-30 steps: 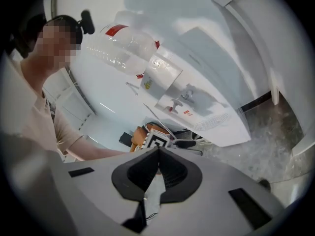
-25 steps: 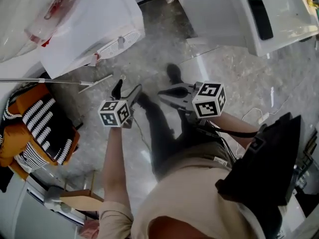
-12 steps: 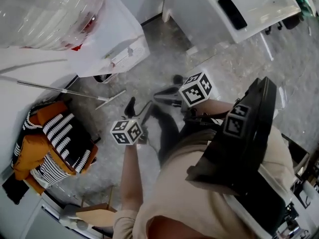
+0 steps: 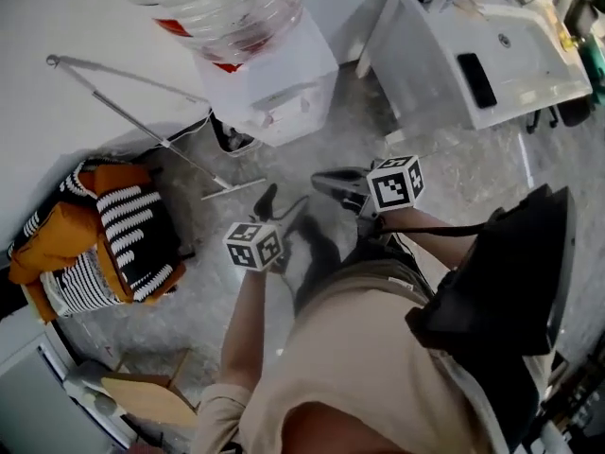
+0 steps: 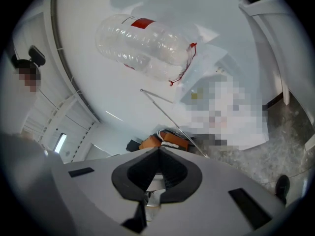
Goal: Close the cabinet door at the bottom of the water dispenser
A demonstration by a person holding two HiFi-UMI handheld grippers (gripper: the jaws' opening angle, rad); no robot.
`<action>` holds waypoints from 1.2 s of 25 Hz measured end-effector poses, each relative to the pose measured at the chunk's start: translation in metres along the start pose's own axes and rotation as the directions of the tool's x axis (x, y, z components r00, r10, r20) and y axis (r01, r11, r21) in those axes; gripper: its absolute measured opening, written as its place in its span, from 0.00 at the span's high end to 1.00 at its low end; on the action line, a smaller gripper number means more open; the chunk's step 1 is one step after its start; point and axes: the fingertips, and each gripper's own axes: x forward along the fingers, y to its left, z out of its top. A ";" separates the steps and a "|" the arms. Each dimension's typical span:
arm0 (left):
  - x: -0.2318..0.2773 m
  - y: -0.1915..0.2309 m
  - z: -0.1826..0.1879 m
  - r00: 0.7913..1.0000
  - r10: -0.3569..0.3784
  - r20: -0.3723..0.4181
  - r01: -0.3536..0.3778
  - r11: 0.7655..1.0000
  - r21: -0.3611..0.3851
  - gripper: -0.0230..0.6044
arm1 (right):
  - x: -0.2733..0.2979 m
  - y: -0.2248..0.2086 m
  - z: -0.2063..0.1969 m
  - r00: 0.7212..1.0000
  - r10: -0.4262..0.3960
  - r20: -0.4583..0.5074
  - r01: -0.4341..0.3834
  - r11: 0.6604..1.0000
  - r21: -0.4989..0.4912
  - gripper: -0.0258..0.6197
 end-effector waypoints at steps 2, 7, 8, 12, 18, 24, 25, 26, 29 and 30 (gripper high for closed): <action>-0.007 0.001 0.007 1.000 -0.008 0.015 0.008 1.000 0.006 0.38 | 0.004 0.009 0.006 1.000 -0.003 0.022 0.003 1.000 -0.012 0.94; -0.034 0.019 0.022 0.996 0.008 0.084 -0.006 1.000 -0.015 0.38 | 0.025 0.033 0.017 0.999 0.007 0.053 -0.003 0.997 -0.074 0.94; -0.037 0.022 0.024 0.995 0.014 0.099 -0.012 1.000 -0.021 0.38 | 0.027 0.037 0.020 0.998 0.009 0.057 -0.003 0.995 -0.097 0.94; -0.047 0.033 0.038 0.989 0.025 0.145 -0.021 0.999 -0.030 0.38 | 0.032 0.057 0.035 0.996 0.004 0.094 0.018 0.974 -0.226 0.94; -0.061 0.037 0.055 0.981 -0.004 0.195 0.012 0.999 -0.037 0.38 | 0.044 0.100 0.037 0.987 0.067 0.143 -0.036 0.977 -0.209 0.94; -0.069 0.024 0.057 0.977 -0.062 0.204 0.064 0.998 -0.005 0.38 | 0.029 0.104 0.017 0.988 0.011 0.154 0.017 0.983 -0.183 0.94; -0.071 0.023 0.053 0.979 -0.064 0.192 0.065 0.998 0.001 0.38 | 0.026 0.101 0.013 0.985 0.005 0.170 0.021 0.988 -0.153 0.94; -0.074 0.023 0.051 0.981 -0.066 0.182 0.066 0.998 0.007 0.38 | 0.025 0.101 0.010 0.983 0.004 0.184 0.019 0.992 -0.127 0.94; -0.085 0.021 0.052 0.981 -0.068 0.181 0.067 0.998 0.016 0.38 | 0.030 0.109 0.005 0.980 0.030 0.196 -0.008 0.994 -0.112 0.94; -0.088 0.020 0.053 0.981 -0.067 0.184 0.065 0.998 0.019 0.38 | 0.032 0.113 0.004 0.980 0.041 0.196 -0.018 0.993 -0.118 0.94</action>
